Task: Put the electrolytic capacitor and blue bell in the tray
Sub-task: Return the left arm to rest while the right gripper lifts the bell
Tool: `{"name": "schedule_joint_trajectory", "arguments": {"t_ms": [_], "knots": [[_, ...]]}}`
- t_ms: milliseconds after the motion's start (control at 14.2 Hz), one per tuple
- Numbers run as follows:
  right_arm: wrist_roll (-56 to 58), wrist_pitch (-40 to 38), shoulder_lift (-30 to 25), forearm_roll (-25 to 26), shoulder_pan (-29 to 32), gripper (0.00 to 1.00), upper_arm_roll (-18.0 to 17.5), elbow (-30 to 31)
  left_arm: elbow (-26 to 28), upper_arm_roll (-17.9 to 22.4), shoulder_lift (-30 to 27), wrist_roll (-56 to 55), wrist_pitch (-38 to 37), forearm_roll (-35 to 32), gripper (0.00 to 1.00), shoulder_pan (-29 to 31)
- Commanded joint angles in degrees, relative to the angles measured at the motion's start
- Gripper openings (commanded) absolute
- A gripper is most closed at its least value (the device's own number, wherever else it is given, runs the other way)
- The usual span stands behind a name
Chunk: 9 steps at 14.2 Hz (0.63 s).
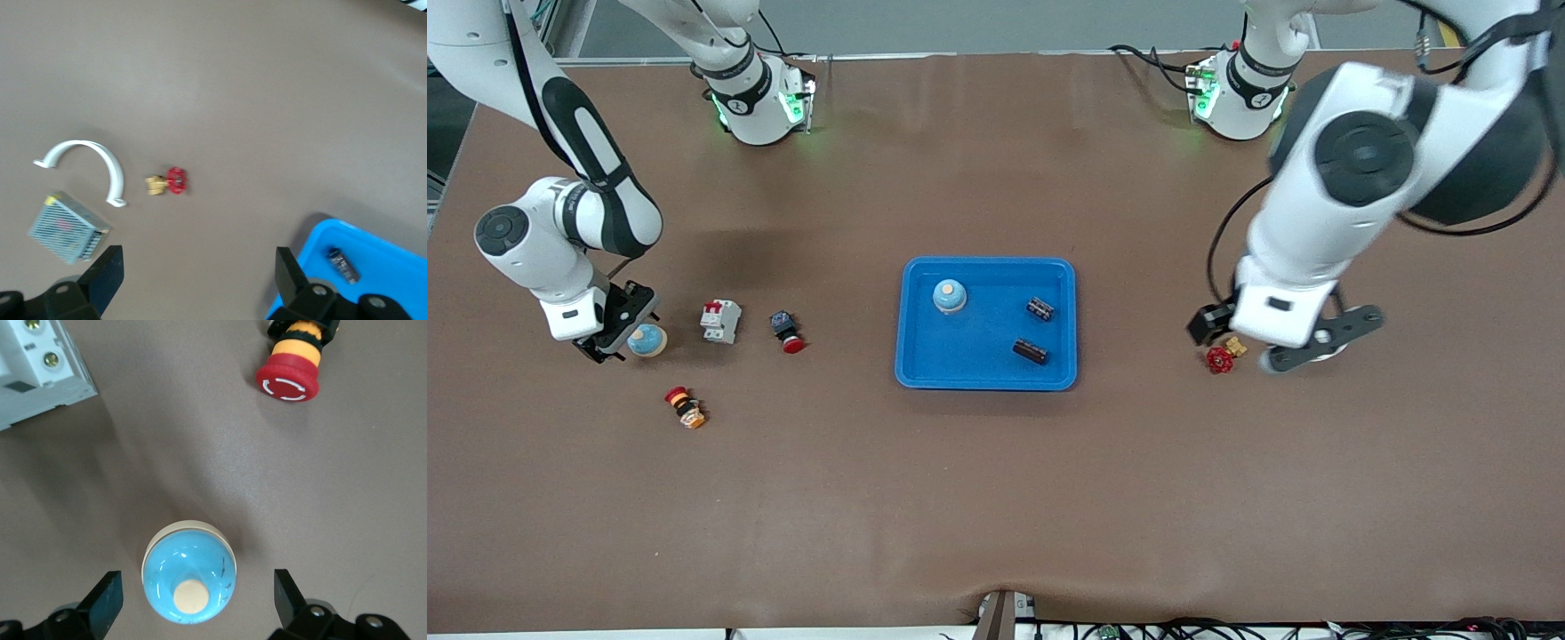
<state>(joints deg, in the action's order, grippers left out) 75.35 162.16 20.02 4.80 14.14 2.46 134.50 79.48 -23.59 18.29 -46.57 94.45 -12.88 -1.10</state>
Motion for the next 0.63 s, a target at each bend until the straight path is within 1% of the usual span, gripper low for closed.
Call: {"name": "schedule_joint_trajectory", "arguments": {"t_ms": [0,212,423,564], "knots": [[0.8,1.9,1.0,1.1,2.2,1.0,-1.3,0.4,1.6,-0.3,-4.3,7.2,-4.3,2.3,1.0,4.3],[0.9,3.4,2.2,1.1,2.5,1.0,-1.4,0.3,1.5,-0.1,-6.5,13.3,-6.9,2.2,1.0,7.0],[0.9,3.4,2.6,1.0,2.6,1.0,-1.4,0.3,1.6,-0.2,-8.2,19.0,-7.3,2.2,1.0,9.3],[0.9,3.5,2.9,1.0,2.6,1.0,-1.5,0.3,1.6,0.4,-9.3,23.0,-7.6,2.3,1.0,9.7]]}}
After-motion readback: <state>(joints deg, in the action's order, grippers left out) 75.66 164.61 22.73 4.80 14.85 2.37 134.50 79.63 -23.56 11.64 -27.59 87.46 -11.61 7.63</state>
